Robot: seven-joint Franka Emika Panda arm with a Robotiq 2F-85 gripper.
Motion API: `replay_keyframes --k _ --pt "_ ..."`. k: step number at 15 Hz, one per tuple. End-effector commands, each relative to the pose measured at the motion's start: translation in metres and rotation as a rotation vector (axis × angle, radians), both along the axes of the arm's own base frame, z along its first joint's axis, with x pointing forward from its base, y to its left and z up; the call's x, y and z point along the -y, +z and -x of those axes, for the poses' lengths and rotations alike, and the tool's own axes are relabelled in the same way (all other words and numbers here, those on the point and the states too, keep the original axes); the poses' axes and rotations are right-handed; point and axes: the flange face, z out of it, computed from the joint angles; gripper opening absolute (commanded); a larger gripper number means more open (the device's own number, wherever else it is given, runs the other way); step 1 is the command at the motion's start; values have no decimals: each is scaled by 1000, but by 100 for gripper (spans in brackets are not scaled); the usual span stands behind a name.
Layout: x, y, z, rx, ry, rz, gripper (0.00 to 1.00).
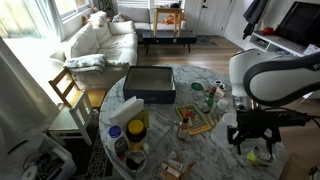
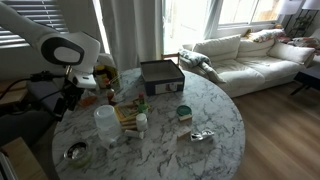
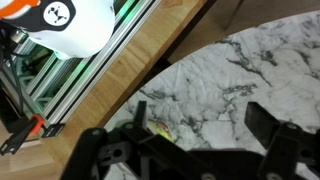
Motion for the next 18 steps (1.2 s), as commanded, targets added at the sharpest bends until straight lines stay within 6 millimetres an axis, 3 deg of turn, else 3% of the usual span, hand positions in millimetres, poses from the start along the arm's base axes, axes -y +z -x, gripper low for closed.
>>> replay_keyframes --k 1,6,7,9,13,18 --pt "41 20 23 -2 -71 4 100" --pt "111 26 48 72 -290 91 100" --pt "93 25 30 26 -218 44 100" --pt "113 26 39 48 -270 64 100" --pt "113 27 42 54 -285 73 100" --pt "152 13 40 123 -464 126 100"
